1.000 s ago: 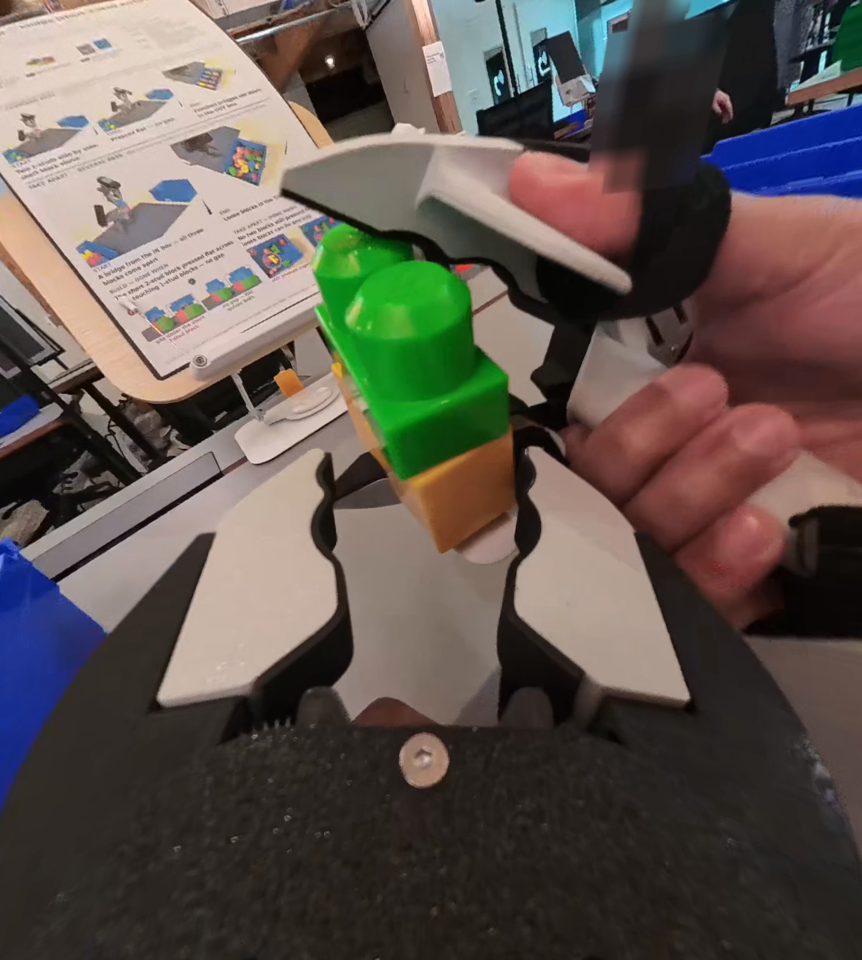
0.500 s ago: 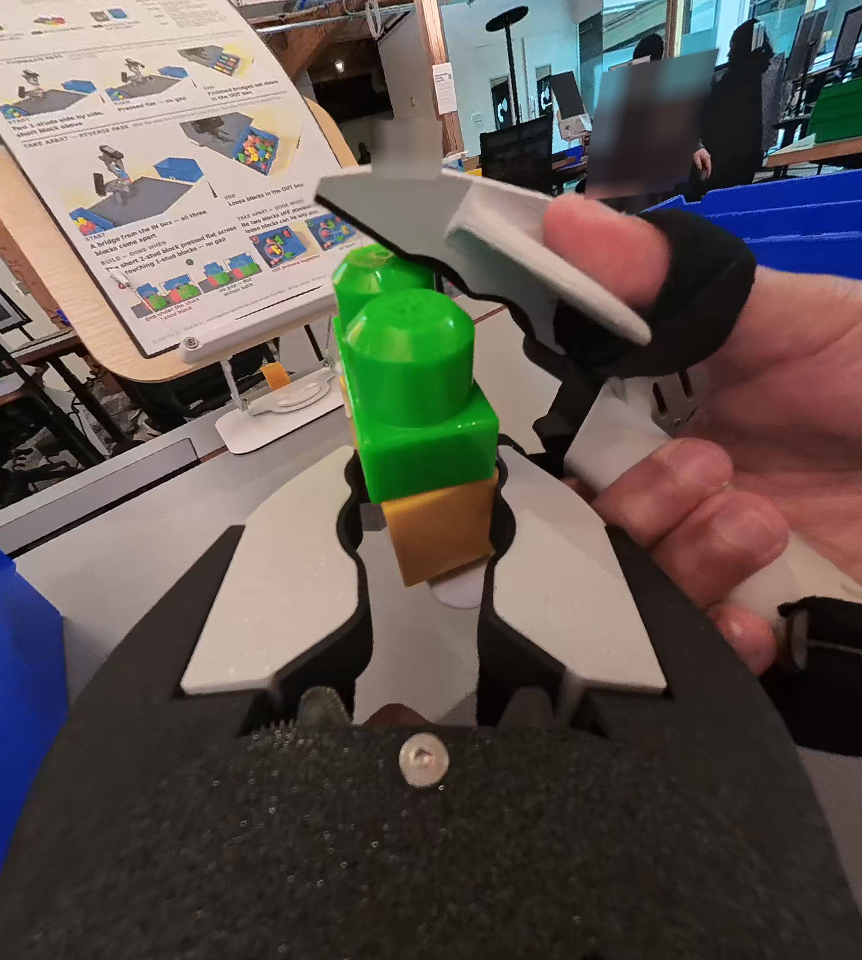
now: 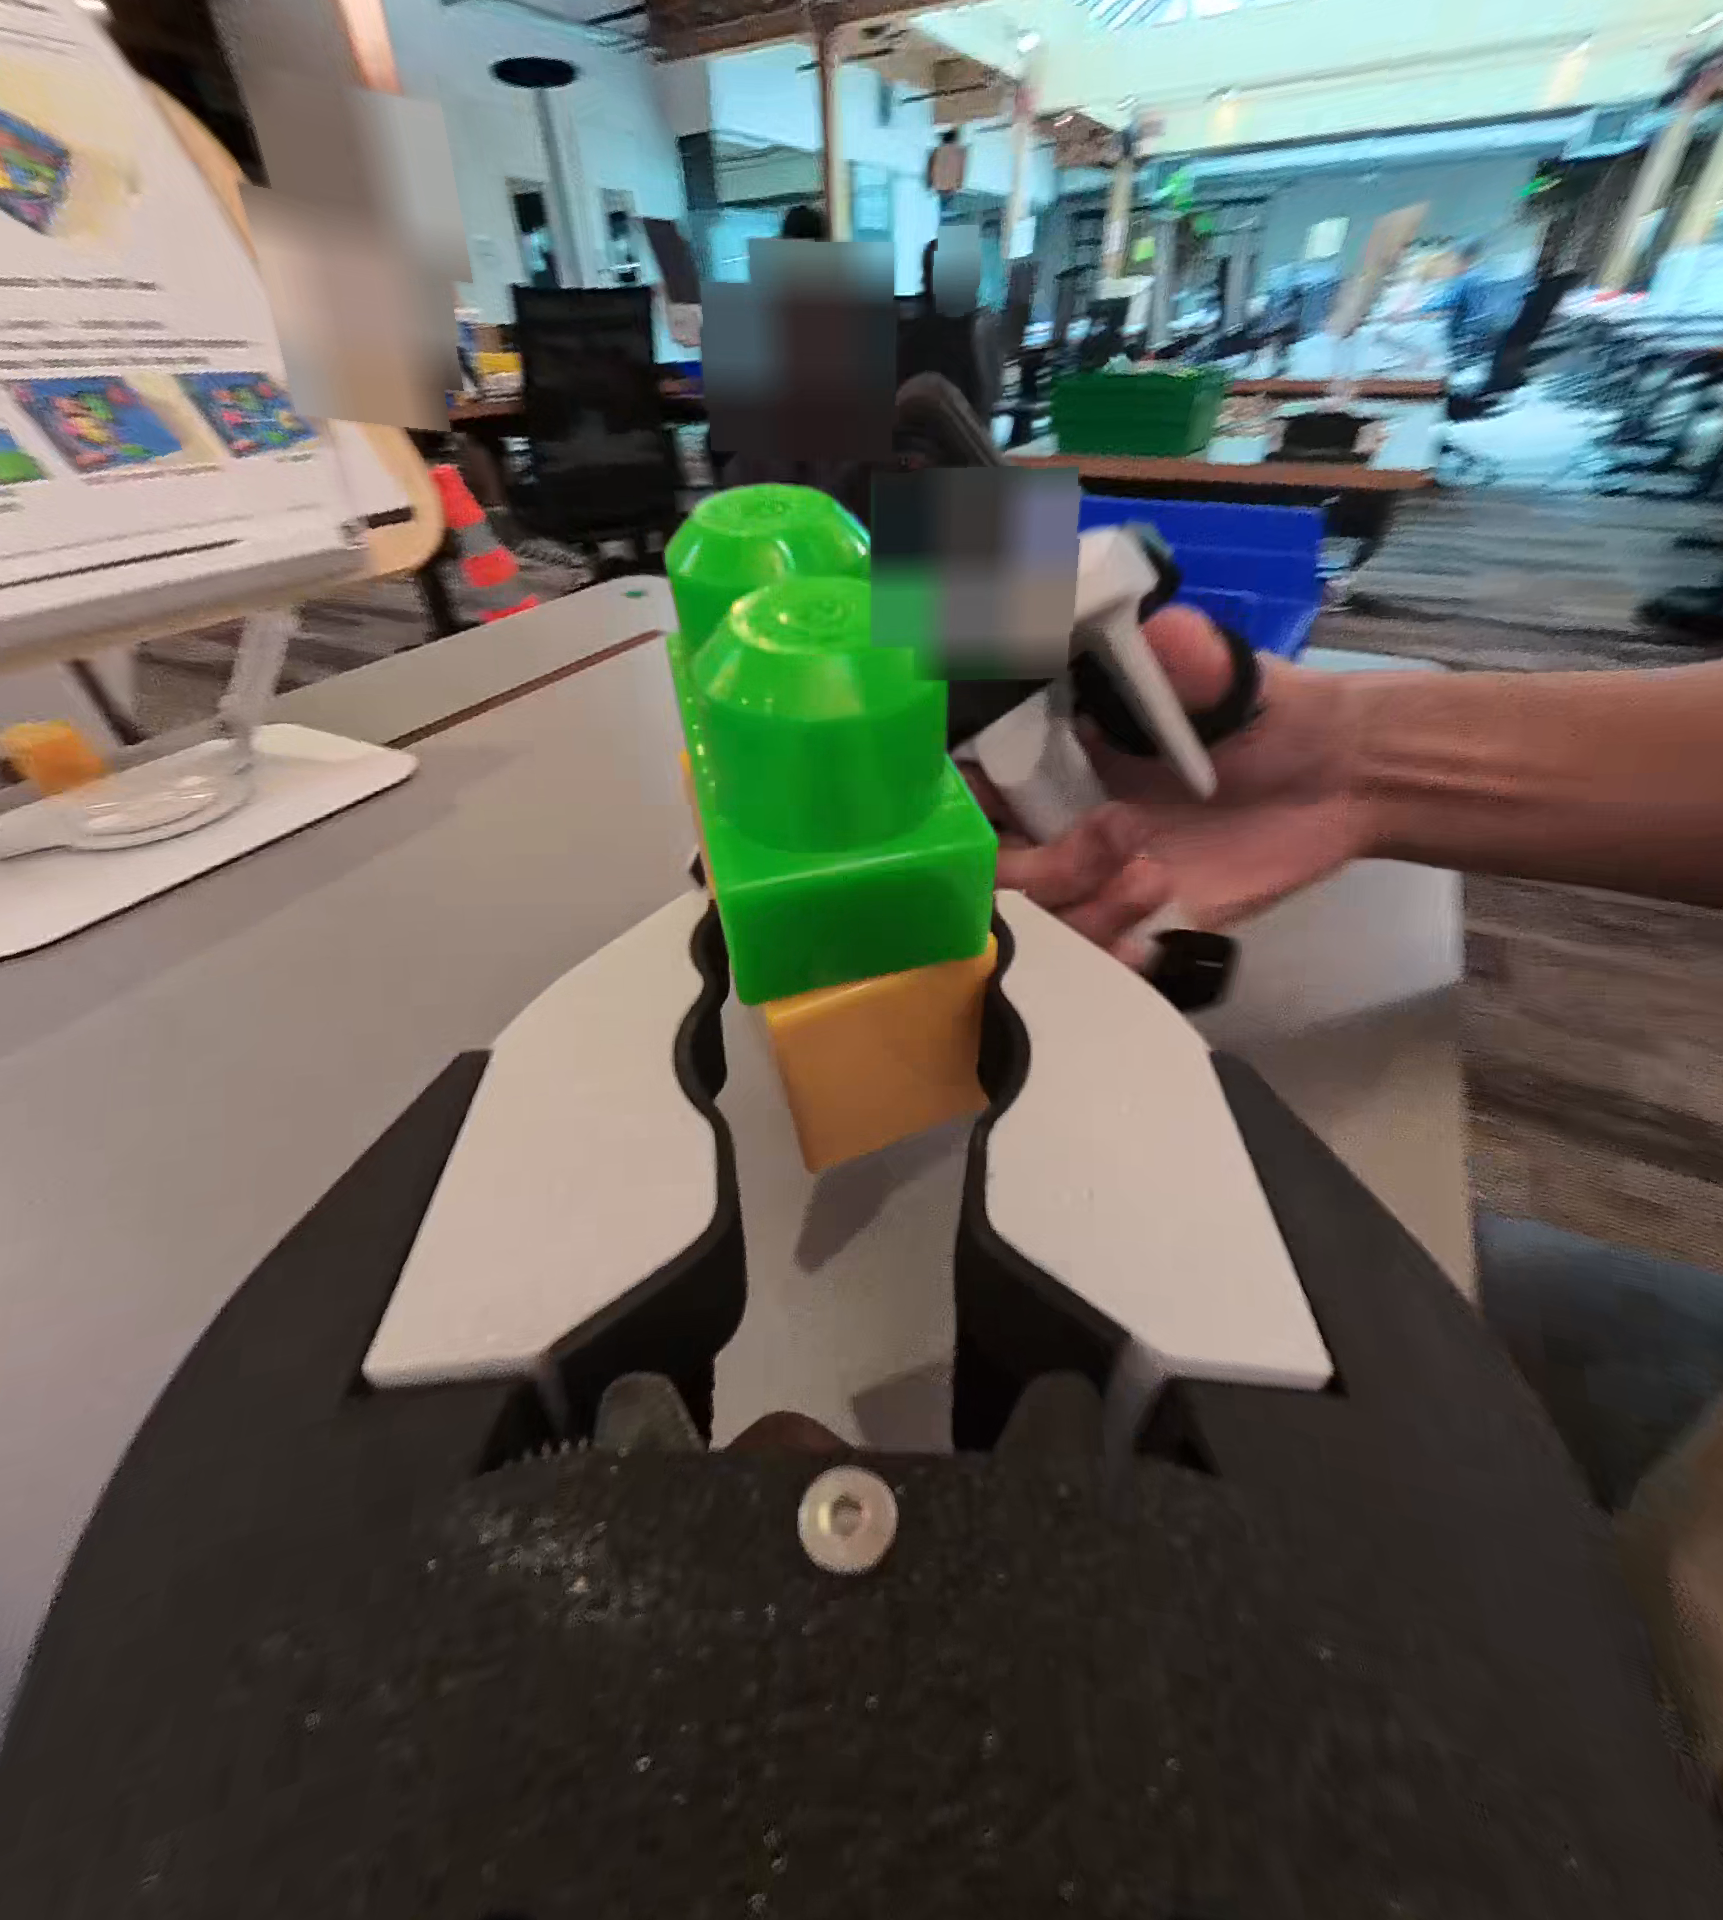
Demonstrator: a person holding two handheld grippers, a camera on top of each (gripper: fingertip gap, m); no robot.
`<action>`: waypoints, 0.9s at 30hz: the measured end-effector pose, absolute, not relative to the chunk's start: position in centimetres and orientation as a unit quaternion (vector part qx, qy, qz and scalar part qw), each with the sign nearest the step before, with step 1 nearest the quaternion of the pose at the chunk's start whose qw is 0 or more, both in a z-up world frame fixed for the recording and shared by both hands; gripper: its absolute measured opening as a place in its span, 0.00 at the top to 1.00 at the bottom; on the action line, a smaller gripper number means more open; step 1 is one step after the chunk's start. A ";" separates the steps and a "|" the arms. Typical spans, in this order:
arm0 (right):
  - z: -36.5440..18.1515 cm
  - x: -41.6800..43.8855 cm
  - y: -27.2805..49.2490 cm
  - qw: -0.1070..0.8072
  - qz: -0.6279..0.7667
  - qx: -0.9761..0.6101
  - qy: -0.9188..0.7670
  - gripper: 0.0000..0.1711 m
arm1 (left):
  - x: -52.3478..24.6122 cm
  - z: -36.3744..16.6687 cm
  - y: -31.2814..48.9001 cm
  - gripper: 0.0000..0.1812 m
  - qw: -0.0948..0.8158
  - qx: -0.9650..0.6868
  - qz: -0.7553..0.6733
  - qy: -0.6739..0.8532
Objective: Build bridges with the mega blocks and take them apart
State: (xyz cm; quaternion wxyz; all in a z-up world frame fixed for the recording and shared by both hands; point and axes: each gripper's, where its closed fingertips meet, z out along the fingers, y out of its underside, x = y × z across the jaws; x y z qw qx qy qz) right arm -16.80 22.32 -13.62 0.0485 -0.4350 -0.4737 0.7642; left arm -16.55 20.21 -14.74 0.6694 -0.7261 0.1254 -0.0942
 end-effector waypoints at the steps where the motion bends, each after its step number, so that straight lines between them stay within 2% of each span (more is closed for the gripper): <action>1: -14.2 -16.1 22.5 0.076 0.743 -0.416 -0.519 0.49 | -16.0 -14.7 19.8 0.75 0.661 -0.725 -0.128 0.144; 5: -15.4 -14.1 21.1 0.125 0.672 -0.335 -0.648 0.55 | -14.6 -14.5 18.7 0.75 0.625 -0.722 -0.228 0.191; 8: -14.3 -13.7 19.4 0.146 0.670 -0.283 -0.671 0.57 | -12.9 -14.4 18.2 0.75 0.603 -0.709 -0.284 0.230; 14: -14.6 -13.1 18.2 0.143 0.663 -0.264 -0.686 0.71 | -10.7 -14.9 18.5 0.75 0.590 -0.698 -0.310 0.263; 23: -14.6 -12.7 19.7 0.211 0.653 -0.289 -0.668 0.75 | -10.8 -14.9 20.1 0.74 0.611 -0.709 -0.256 0.242; 27: -14.4 -12.1 19.4 0.184 0.680 -0.283 -0.650 0.75 | -10.3 -14.5 19.3 0.72 0.602 -0.697 -0.316 0.227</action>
